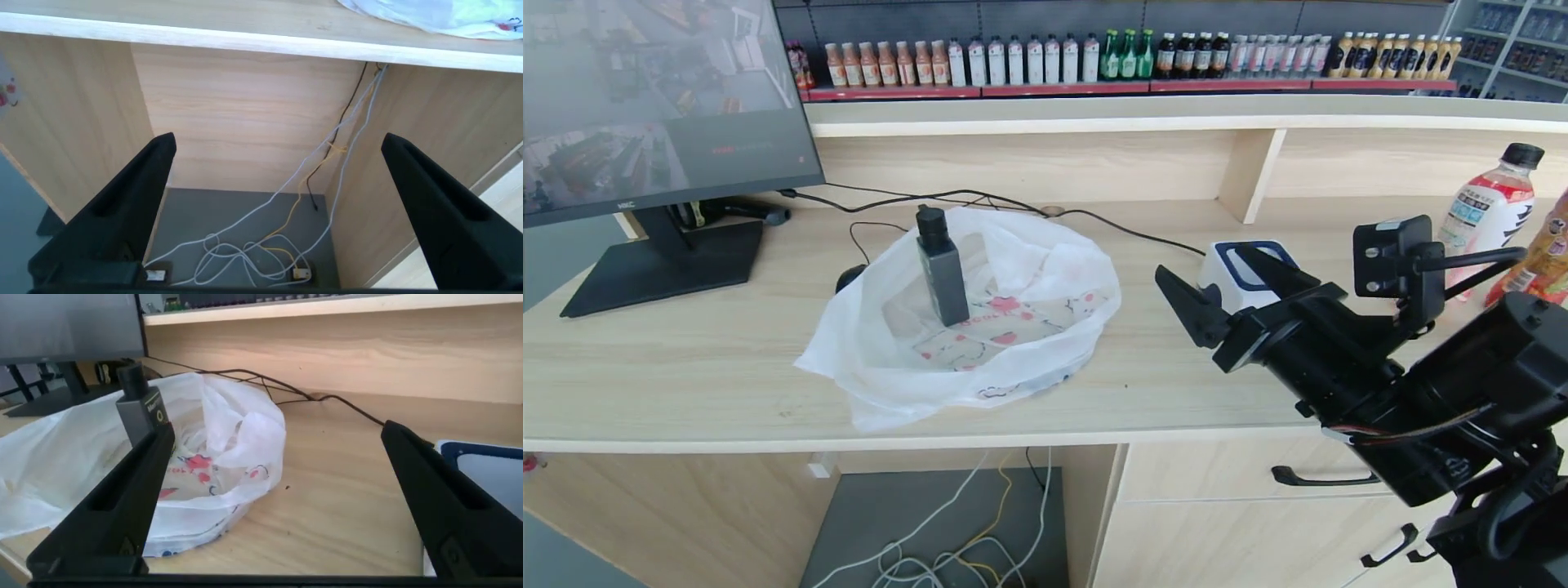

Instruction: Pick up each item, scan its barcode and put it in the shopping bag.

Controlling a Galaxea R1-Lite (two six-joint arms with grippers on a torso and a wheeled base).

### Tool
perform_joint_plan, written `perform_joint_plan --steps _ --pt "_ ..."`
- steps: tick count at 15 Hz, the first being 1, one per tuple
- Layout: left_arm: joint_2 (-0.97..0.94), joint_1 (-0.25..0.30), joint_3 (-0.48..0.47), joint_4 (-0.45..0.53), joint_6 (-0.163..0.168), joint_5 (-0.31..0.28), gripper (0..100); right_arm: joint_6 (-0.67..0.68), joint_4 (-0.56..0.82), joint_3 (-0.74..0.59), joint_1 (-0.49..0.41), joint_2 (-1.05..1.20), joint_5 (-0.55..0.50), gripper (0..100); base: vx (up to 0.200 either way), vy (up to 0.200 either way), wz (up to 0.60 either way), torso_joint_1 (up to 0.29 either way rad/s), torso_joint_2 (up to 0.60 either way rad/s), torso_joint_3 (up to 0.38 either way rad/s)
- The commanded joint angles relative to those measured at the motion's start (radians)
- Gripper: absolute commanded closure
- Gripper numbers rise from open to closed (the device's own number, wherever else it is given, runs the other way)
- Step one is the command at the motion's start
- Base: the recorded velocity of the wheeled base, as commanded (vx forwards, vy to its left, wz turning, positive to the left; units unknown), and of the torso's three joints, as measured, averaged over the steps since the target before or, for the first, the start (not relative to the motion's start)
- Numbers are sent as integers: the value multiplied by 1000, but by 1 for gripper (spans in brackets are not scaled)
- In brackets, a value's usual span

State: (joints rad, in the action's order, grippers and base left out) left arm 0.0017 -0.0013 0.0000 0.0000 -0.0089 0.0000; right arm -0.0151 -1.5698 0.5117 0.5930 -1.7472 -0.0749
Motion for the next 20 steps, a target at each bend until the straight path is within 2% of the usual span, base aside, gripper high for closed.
perform_joint_plan --steps 1,18,20 --pt "0 0 0 0 0 0 0 0 -1 -9 1 11 0 0 0 -200 0 -2 2 2" --pt "0 0 0 0 -3 0 0 0 -1 -108 1 81 1 0 0 -200 0 2 3 3" --pt "0 0 0 0 -3 0 0 0 -1 -119 7 84 1 0 0 0 0 0 0 0"
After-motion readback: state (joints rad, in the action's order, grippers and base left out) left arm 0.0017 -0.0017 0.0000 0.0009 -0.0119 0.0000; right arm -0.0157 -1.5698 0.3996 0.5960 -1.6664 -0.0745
